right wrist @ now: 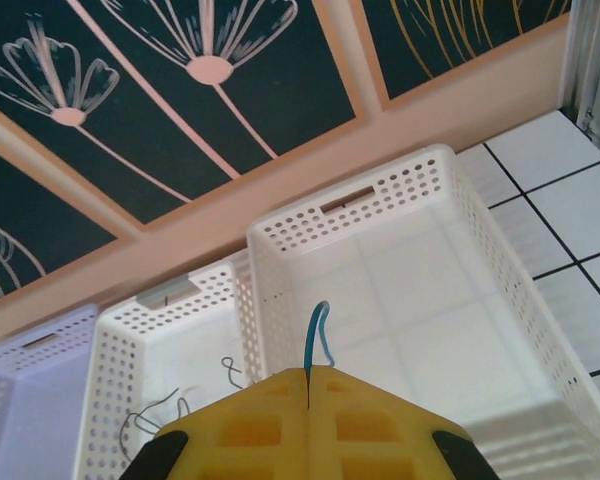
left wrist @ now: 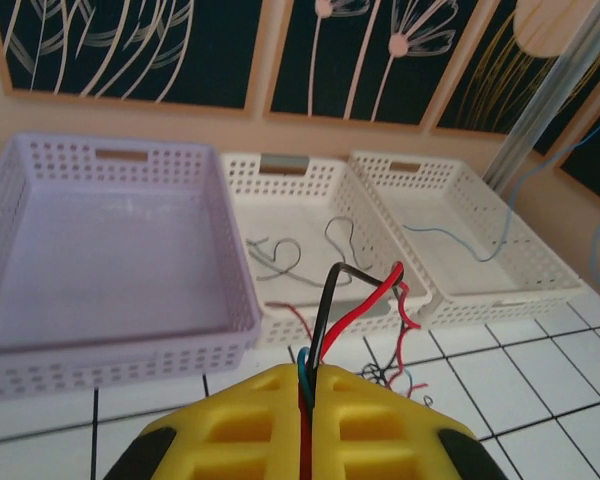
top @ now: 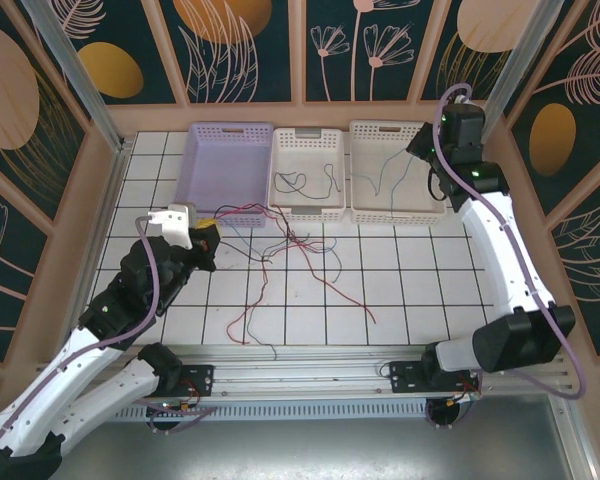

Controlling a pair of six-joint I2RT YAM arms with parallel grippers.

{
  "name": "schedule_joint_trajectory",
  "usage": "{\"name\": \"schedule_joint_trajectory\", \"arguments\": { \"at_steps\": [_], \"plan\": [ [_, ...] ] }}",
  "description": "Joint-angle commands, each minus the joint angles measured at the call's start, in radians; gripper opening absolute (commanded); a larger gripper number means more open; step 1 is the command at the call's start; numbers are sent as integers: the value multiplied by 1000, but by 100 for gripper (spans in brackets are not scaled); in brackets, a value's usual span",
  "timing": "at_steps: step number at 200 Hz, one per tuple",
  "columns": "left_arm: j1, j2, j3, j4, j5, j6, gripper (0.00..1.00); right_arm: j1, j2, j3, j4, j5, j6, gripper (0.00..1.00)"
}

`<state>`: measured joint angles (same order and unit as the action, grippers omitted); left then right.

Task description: Untangle the cables

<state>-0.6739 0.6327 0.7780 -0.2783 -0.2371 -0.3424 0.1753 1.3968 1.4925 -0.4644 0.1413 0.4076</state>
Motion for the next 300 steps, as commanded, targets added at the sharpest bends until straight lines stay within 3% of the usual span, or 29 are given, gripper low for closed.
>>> {"name": "schedule_joint_trajectory", "arguments": {
  "at_steps": [1,36,101,165,267,300],
  "plan": [
    [4,-35,-52,135,23,59,0,-7,40,-6,68,54,25,0],
    [4,-22,-40,167,34,79,0,-23,92,-69,114,136,33,0],
    [5,35,-87,248,67,96,0,-50,221,-98,130,154,42,0],
    [5,-14,-131,218,74,89,0,-48,331,-42,95,76,44,0],
    [5,22,-132,212,114,98,0,-50,660,304,-62,129,44,0],
    [4,32,-130,212,125,100,0,-47,703,358,-94,143,37,1]
  ]
}}
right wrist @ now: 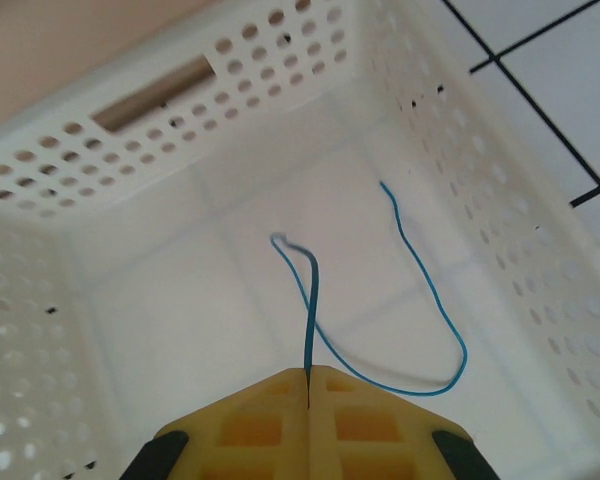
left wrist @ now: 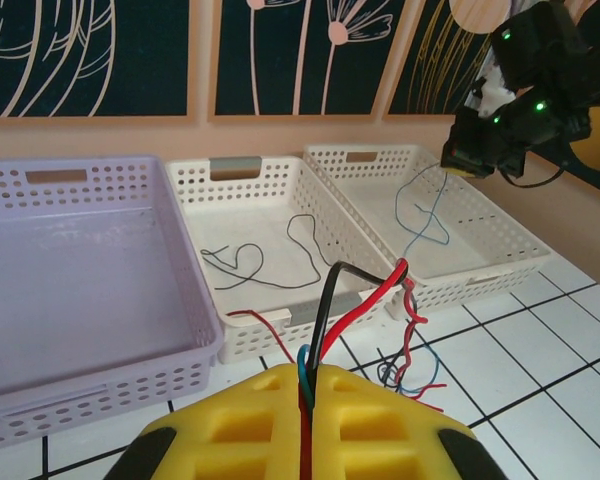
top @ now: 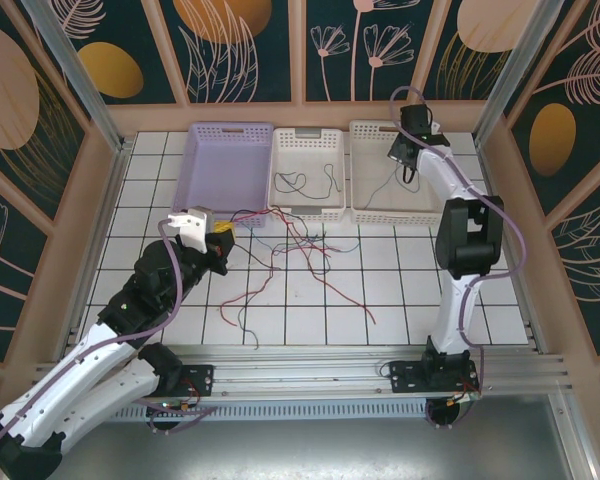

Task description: Untangle the cables

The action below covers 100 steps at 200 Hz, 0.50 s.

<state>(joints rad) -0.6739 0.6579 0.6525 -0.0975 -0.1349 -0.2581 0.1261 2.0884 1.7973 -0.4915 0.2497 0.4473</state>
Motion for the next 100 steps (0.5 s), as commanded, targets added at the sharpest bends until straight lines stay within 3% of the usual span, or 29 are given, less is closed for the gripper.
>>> {"name": "schedule_joint_trajectory", "arguments": {
  "at_steps": [1,14,64,100],
  "plan": [
    [4,8,-5,31,24,16,0,2,11,53,-67,35,-3,2],
    [4,11,-1,32,27,16,0,2,11,53,-67,39,-7,9],
    [4,11,-3,30,36,16,0,47,-106,13,-48,53,-16,54],
    [4,20,1,28,54,16,0,128,-279,-74,8,46,-42,65]
  ]
}}
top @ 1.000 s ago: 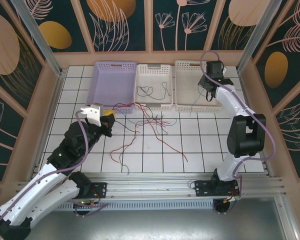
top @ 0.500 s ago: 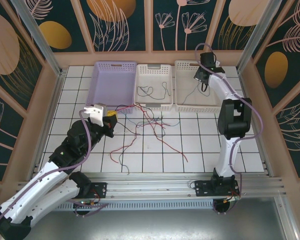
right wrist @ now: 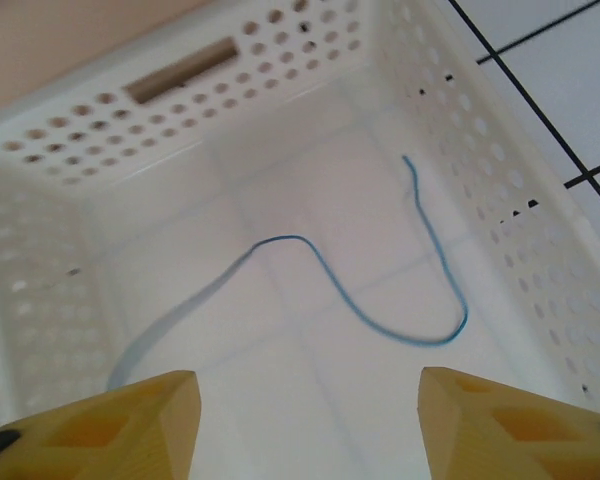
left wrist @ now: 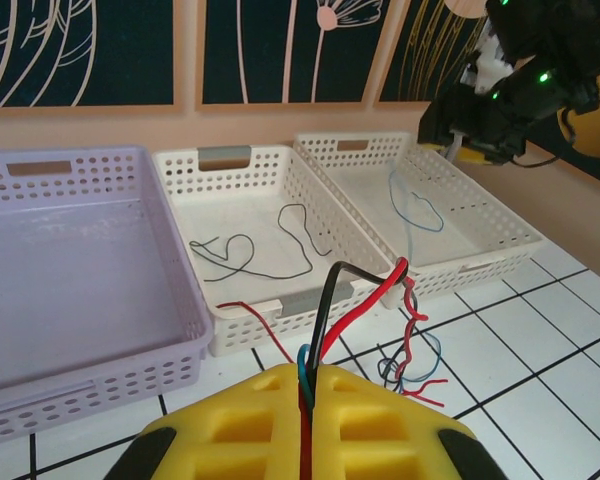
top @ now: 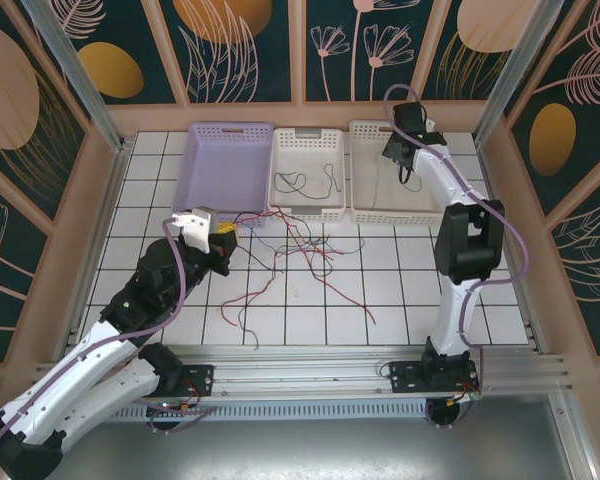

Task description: Untangle the cables

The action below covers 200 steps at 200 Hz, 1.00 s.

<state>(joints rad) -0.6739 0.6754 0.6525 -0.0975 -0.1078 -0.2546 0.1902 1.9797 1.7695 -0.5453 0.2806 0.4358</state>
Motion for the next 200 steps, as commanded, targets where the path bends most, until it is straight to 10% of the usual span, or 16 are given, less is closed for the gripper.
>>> {"name": "schedule_joint_trajectory", "arguments": {
  "at_steps": [1,76,125,200],
  "plan": [
    [5,2,0,28,27,12,0,67,-175,-50,64,14,-32,65],
    [5,7,4,28,47,12,0,201,-464,-382,166,-124,-28,70],
    [4,11,7,25,59,12,0,371,-803,-816,501,-594,27,67],
    [4,22,6,28,88,11,0,704,-725,-896,675,-557,-74,66]
  ]
}}
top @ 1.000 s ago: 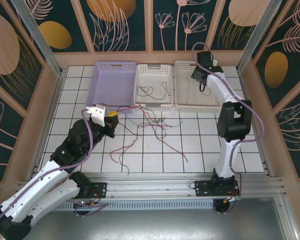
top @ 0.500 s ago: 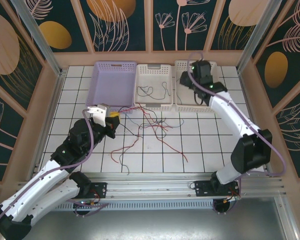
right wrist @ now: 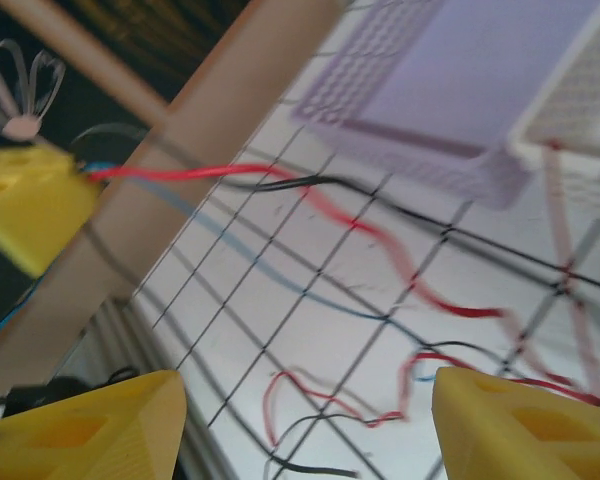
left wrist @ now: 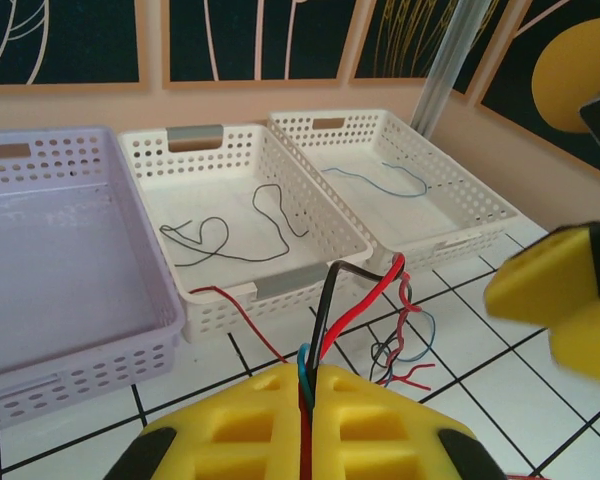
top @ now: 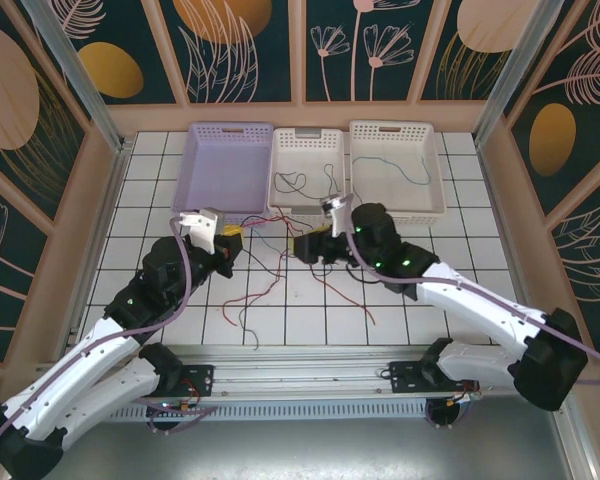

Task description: Untangle the cables

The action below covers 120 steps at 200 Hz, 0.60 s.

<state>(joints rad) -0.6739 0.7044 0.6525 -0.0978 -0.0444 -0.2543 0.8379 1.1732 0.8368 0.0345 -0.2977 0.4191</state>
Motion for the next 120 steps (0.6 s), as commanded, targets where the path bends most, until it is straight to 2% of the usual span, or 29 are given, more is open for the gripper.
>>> {"name": "schedule_joint_trajectory", "arguments": {
  "at_steps": [1,33,60,94,110,120],
  "plan": [
    [4,-7,6,28,24,11,0,57,86,39,95,24,-59,66],
    [4,-12,1,36,49,9,0,86,194,89,137,66,-87,65],
    [4,-3,1,41,86,10,0,112,250,119,170,173,-113,64],
    [4,8,1,43,130,9,0,121,275,101,281,169,-109,64],
    [5,9,1,43,138,10,0,128,289,99,298,167,-114,60],
    [4,10,1,43,142,10,0,129,294,94,308,163,-109,54]
  ]
}}
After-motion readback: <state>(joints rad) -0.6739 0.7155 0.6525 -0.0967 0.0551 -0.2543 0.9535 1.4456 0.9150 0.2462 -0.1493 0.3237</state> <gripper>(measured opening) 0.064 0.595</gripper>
